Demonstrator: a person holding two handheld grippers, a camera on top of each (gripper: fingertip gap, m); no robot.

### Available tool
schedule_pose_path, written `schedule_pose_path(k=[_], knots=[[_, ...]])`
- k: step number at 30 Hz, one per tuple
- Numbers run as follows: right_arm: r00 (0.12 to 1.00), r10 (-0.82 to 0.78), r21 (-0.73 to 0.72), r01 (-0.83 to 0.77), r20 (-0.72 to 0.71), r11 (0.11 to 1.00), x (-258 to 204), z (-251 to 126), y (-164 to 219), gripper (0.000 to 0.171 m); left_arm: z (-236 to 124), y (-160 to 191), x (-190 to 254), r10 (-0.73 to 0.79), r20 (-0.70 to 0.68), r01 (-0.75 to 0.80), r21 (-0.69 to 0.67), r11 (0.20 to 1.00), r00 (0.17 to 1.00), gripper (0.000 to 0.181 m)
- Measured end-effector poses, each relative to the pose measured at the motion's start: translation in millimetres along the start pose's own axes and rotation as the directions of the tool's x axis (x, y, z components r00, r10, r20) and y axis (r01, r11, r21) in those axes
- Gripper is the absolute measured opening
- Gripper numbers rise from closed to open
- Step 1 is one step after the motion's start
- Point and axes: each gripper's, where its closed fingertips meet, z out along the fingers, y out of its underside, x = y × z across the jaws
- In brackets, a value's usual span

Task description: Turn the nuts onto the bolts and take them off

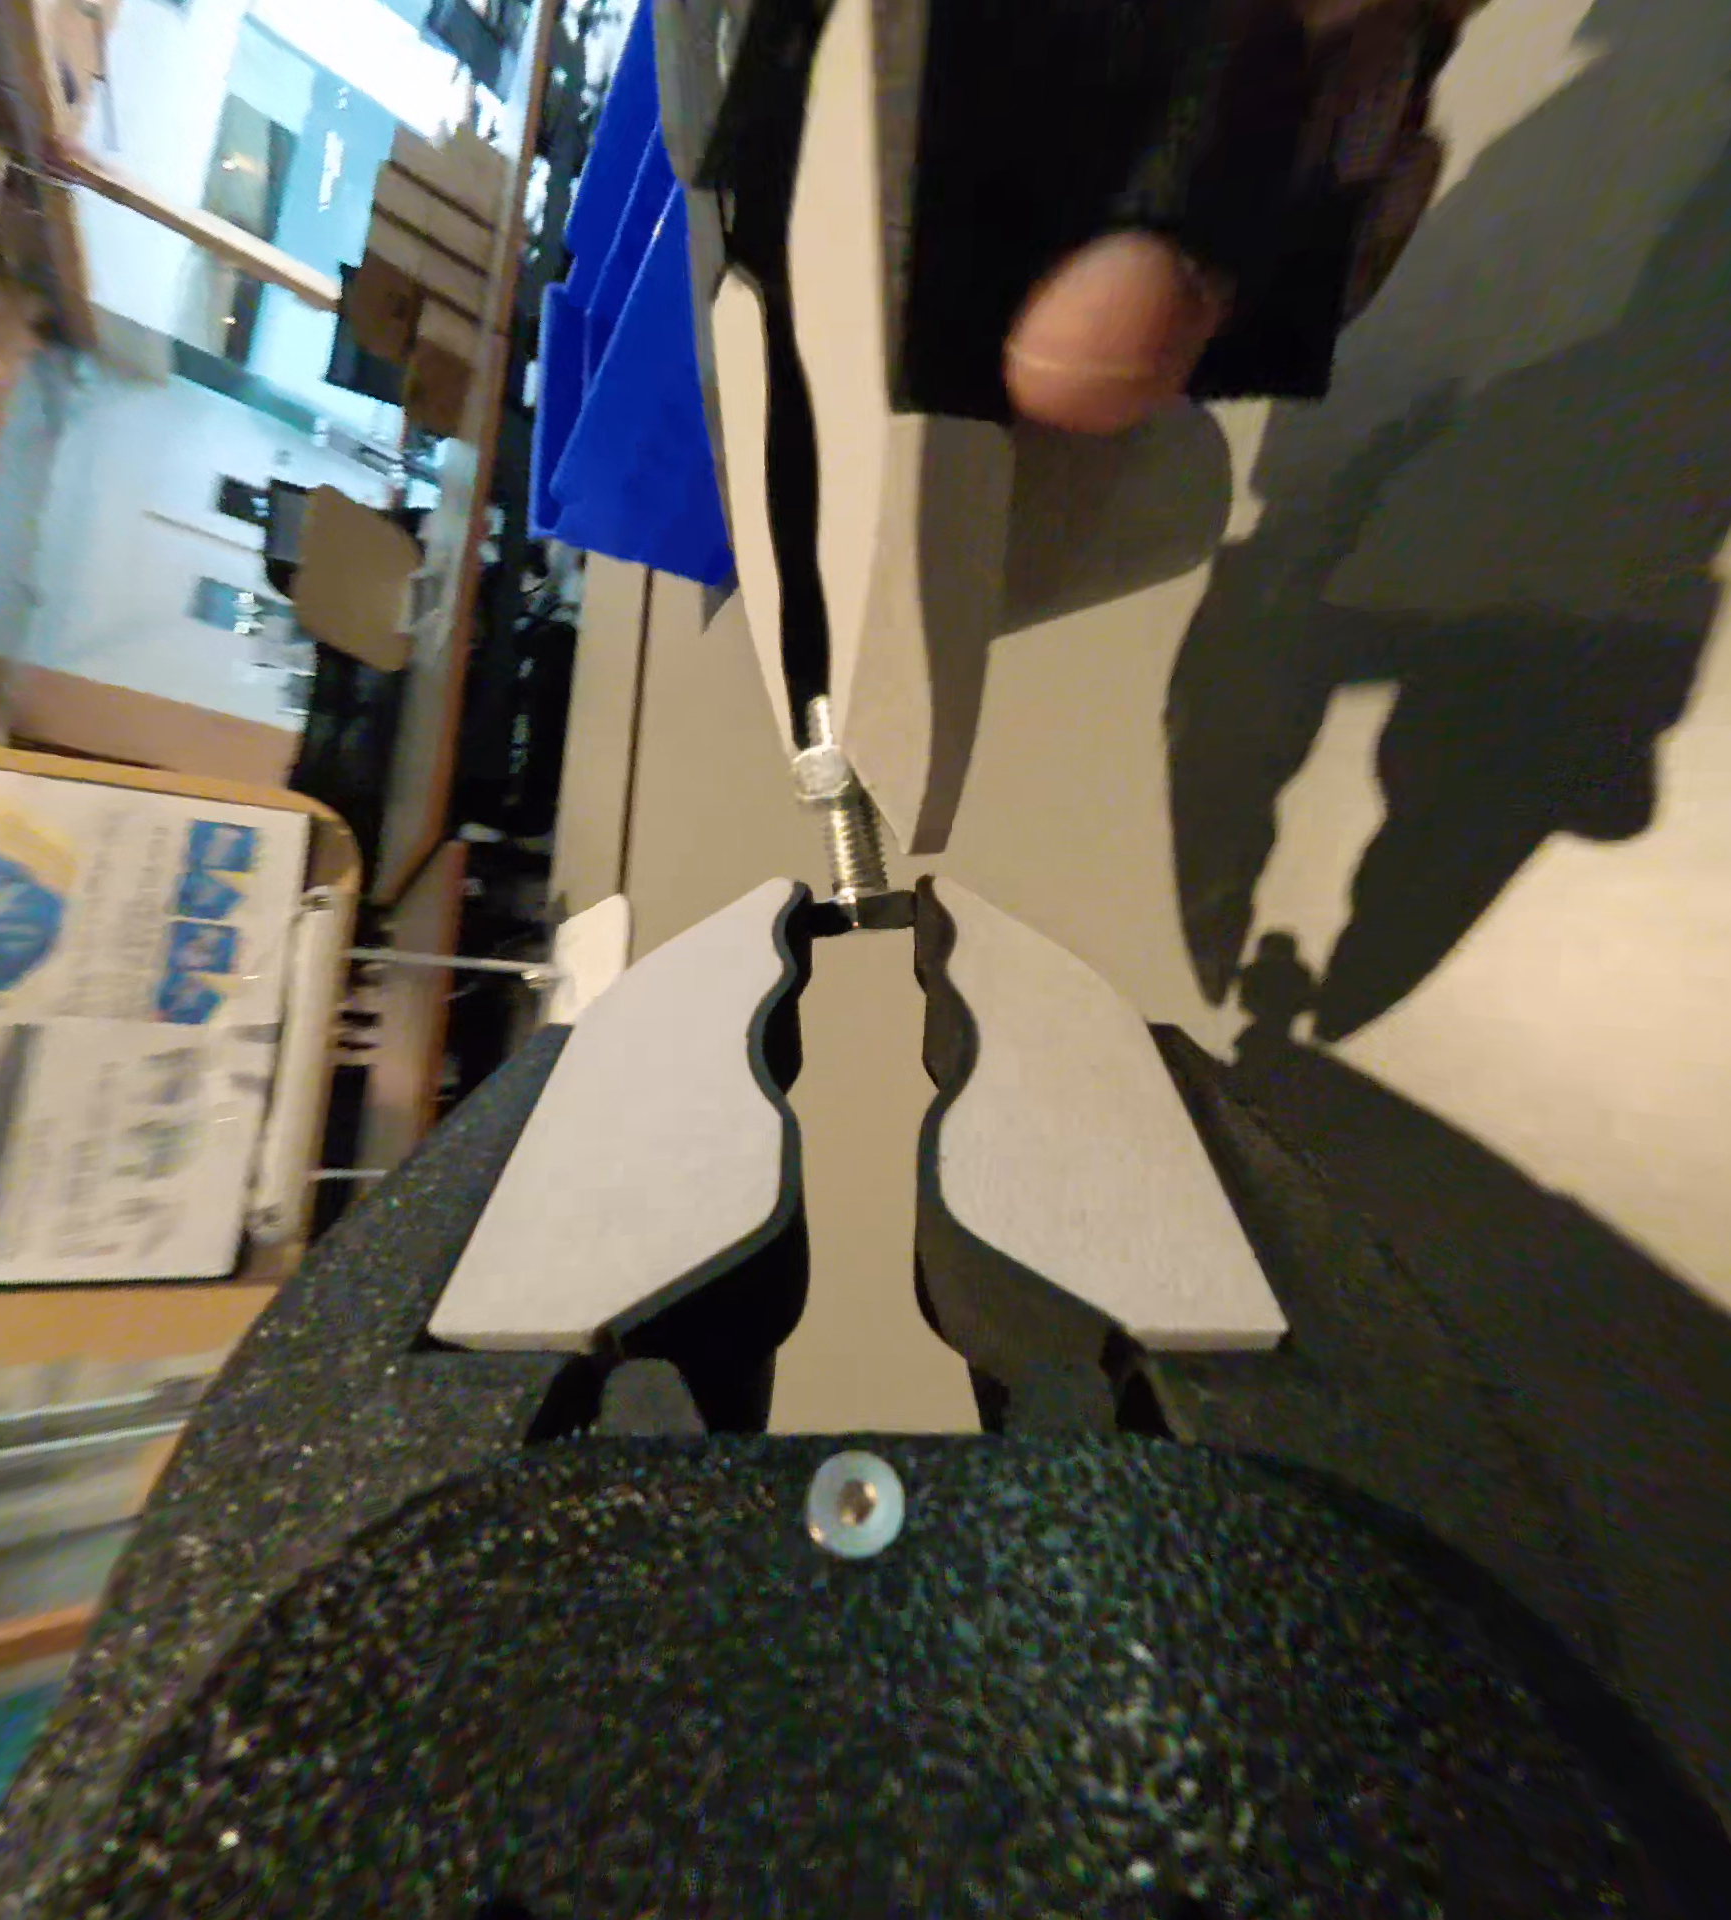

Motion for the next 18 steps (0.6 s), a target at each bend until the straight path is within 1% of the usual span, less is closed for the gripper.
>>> schedule_pose_path(k=[2, 3, 4, 5, 6, 7, 9, 11, 14, 18], knots=[[0.987, 0.149, 0.043, -0.152, 0.061, 0.987, 1, 1, -1, 0.019, 0, 2, -3, 0.053, 0.039, -0.051, -0.037, 0.998, 0.998, 0.019], [0.977, 0.194, 0.062, -0.200, 0.094, 0.978, 1, 1, -3, 0.019, 1, 2, -3, 0.048, 0.043, -0.046, -0.042, 0.998, 0.998, 0.019], [0.970, 0.212, 0.081, -0.223, 0.123, 0.972, 1, 1, -5, 0.023, 1, 2, -3, 0.023, 0.032, -0.022, -0.033, 0.999, 0.999, 0.019], [0.969, 0.210, 0.093, -0.223, 0.132, 0.970, 1, -1, -8, 0.034, 1, 1, -3, -0.015, 0.015, 0.015, -0.012, 1.000, 1.000, 0.019], [0.975, 0.183, 0.098, -0.196, 0.125, 0.976, 2, -2, -10, 0.040, 0, 1, -3, -0.058, -0.004, 0.058, 0.007, 0.998, 0.998, 0.019], [0.986, 0.132, 0.100, -0.142, 0.104, 0.985, 3, -5, -12, 0.041, -1, 1, -4, -0.102, -0.023, 0.102, 0.022, 0.994, 0.995, 0.019], [0.999, -0.013, 0.090, 0.010, 0.032, 0.996, 6, -10, -14, 0.045, -3, 0, -3, -0.197, -0.084, 0.202, 0.059, 0.977, 0.977, 0.018], [0.988, -0.152, 0.059, 0.154, -0.034, 0.986, 8, -14, -14, 0.045, -5, 2, -3, -0.266, -0.129, 0.276, 0.067, 0.959, 0.955, 0.018], [0.954, -0.292, 0.027, 0.294, -0.069, 0.955, 5, -16, -14, 0.042, -6, 0, 2, -0.317, -0.198, 0.337, 0.082, 0.938, 0.928, 0.018], [0.914, -0.400, -0.013, 0.400, -0.062, 0.916, -4, -12, -8, 0.037, -9, -10, 10, -0.322, -0.284, 0.366, 0.116, 0.923, 0.903, 0.018]])
